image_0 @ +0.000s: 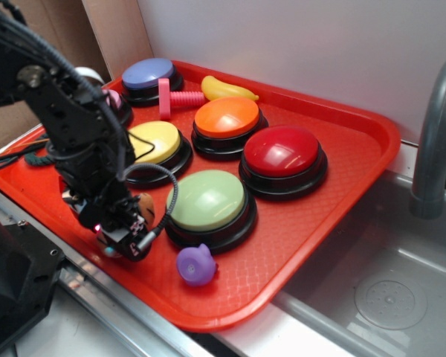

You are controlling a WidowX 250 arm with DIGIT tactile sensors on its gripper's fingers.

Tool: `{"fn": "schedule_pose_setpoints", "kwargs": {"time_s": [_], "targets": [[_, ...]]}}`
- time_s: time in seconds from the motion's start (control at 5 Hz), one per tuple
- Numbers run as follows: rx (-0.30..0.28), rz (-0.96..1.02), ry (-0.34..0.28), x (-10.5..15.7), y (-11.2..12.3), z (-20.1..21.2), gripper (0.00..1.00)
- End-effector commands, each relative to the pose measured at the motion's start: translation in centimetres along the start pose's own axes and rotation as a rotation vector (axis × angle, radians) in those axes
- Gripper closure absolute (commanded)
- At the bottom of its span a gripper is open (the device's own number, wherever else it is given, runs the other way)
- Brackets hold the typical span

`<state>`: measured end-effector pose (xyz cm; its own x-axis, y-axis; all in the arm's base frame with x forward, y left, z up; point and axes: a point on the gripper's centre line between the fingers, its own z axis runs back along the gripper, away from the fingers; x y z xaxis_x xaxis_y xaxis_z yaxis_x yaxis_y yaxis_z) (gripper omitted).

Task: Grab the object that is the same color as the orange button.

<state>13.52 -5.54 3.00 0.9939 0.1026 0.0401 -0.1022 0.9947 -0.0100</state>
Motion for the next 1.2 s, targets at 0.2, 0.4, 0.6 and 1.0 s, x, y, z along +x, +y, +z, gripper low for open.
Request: {"fn": "schedule_pose_setpoints", "kwargs": {"time_s": [0.2, 0.4, 0.6, 1.0], "targets": [[-0.038, 0.066, -0.042, 4.2, 2.1, 10.3, 1.00], [-0.040, 0.078, -0.078, 5.0, 3.6, 12.9, 1.00], [-0.007, 0.106, -0.086, 6.1, 5.0, 15.9, 1.00], [-0.006, 0.034, -0.004, 6.0, 6.2, 16.8, 1.00]]}}
